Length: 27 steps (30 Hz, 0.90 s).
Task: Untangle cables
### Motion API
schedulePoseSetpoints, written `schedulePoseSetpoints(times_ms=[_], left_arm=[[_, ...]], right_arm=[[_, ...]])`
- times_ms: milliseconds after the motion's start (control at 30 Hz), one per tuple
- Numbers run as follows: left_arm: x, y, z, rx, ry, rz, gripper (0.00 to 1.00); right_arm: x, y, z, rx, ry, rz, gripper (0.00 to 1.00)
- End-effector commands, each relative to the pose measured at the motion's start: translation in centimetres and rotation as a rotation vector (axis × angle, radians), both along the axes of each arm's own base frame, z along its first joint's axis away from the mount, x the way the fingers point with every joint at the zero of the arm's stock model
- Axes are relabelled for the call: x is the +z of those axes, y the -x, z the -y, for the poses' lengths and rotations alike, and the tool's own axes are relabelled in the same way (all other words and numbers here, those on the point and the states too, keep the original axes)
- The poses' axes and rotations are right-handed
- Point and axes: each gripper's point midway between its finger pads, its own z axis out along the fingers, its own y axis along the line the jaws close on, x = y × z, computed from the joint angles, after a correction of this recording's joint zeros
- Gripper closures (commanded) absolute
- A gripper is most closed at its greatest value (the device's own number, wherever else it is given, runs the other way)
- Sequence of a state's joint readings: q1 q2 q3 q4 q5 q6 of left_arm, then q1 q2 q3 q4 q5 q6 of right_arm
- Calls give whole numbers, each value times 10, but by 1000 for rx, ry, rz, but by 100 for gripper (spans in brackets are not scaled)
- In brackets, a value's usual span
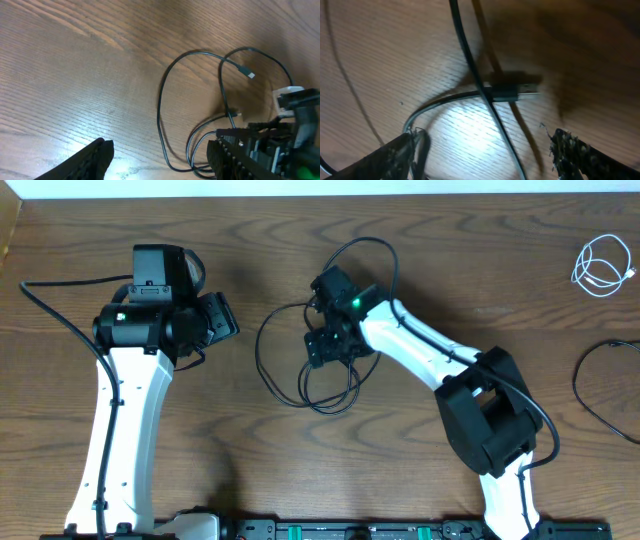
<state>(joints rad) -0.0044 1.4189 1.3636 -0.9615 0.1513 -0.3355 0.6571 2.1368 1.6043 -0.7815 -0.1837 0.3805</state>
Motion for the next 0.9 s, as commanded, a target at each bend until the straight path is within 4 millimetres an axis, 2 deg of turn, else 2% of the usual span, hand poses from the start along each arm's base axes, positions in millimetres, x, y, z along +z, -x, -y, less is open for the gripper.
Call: schedulePoseSetpoints(times_ms=[0, 167, 267, 300, 400, 533, 567, 633, 733, 867], left_arm=[[-5, 3, -2, -12, -14, -16, 34], [-6, 5, -2, -12, -14, -25, 34], [-6, 5, -2, -12, -14, -26, 34], [-6, 5, -2, -12, -14, -26, 34], [-6, 6, -2, -12, -14, -28, 34], [-6, 6, -2, -12, -15, -28, 34], [-6, 6, -2, -12, -15, -28, 34], [-6, 6, -2, -12, -15, -28, 34], [-6, 6, -2, -12, -15, -28, 34], [-6, 6, -2, -11, -14, -29, 34]], right_arm=[[-13, 10, -2, -49, 18, -19, 20], [-28, 17, 3, -81, 25, -40, 29], [-29, 17, 3, -95, 24, -44, 42], [-29, 17, 3, -95, 24, -44, 48], [-29, 17, 3, -95, 24, -44, 74], [-25, 14, 2, -93, 14, -36, 99], [-21, 10, 2, -83, 8, -25, 99], [-4, -5, 5, -67, -13, 18, 99], [38, -37, 17, -78, -53, 100, 99], [110, -89, 60, -159, -103, 227, 99]])
